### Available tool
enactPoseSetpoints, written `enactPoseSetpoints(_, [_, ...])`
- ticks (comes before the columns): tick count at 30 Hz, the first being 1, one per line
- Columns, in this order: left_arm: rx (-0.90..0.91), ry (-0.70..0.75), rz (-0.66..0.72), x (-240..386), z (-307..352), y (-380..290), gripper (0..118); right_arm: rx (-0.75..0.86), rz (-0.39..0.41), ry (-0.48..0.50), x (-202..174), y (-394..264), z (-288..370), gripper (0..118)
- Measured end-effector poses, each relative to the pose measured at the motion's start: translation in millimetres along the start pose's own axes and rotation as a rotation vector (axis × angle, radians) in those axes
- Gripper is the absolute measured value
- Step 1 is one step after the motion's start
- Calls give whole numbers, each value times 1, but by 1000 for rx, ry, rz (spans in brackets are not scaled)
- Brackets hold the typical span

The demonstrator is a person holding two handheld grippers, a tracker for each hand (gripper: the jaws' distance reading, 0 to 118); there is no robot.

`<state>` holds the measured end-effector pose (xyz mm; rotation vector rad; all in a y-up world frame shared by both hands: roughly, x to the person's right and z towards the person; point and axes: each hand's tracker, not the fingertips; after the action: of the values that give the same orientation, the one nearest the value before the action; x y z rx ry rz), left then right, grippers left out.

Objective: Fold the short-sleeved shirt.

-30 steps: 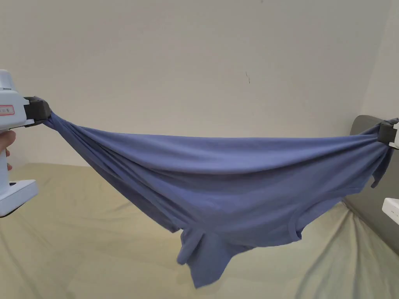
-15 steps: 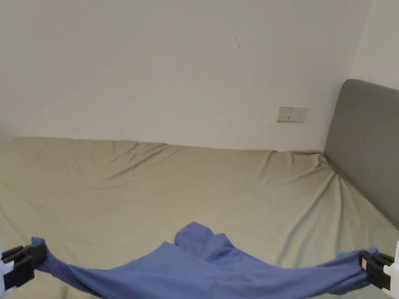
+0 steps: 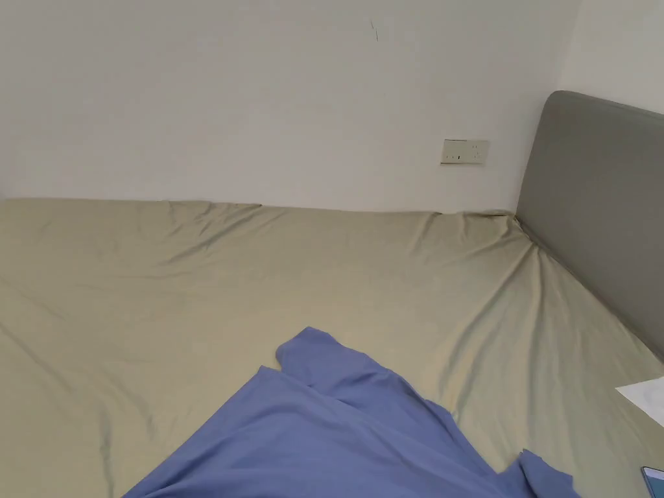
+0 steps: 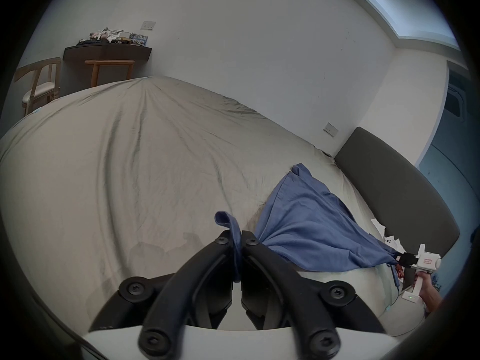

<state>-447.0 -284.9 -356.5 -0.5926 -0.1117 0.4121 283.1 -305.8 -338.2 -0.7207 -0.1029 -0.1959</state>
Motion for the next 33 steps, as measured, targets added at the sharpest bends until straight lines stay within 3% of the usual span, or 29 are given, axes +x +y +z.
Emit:
enactPoseSetpoints(10, [-57, 13, -16, -10, 31, 6, 4, -56, -11, 12, 15, 6, 44, 4])
enactPoseSetpoints(13, [-165, 60, -81, -17, 16, -15, 4, -103, 22, -16, 18, -18, 30, 4])
enactPoseSetpoints(18, [-172, 79, -7, -31, -2, -42, 4, -142, -25, -43, 26, -55, 0, 5])
enactPoseSetpoints(20, [-194, 87, 10, -34, -6, -46, 7, -135, -25, -43, 25, -60, -5, 17])
enactPoseSetpoints(21, [-200, 93, 10, -33, -7, -48, 23, -134, -30, -54, 24, -62, -6, 38])
enactPoseSetpoints(22, [-203, 97, 7, -32, -8, -50, 47, -123, -30, -68, 26, -62, -8, 69])
enactPoseSetpoints(24, [-217, 139, -38, -28, -9, -48, 107, -131, -17, -145, 27, -56, -7, 115])
enactPoseSetpoints(26, [-195, 148, -41, -25, 0, -39, 113, -133, -57, -150, 27, -45, 4, 118])
enactPoseSetpoints(28, [-49, 99, -90, -6, 26, -23, 118, 3, -83, -137, 18, -31, 36, 118])
enactPoseSetpoints(33, [310, 114, -407, 91, 109, -14, 118, 361, 146, -197, -63, -9, 139, 118])
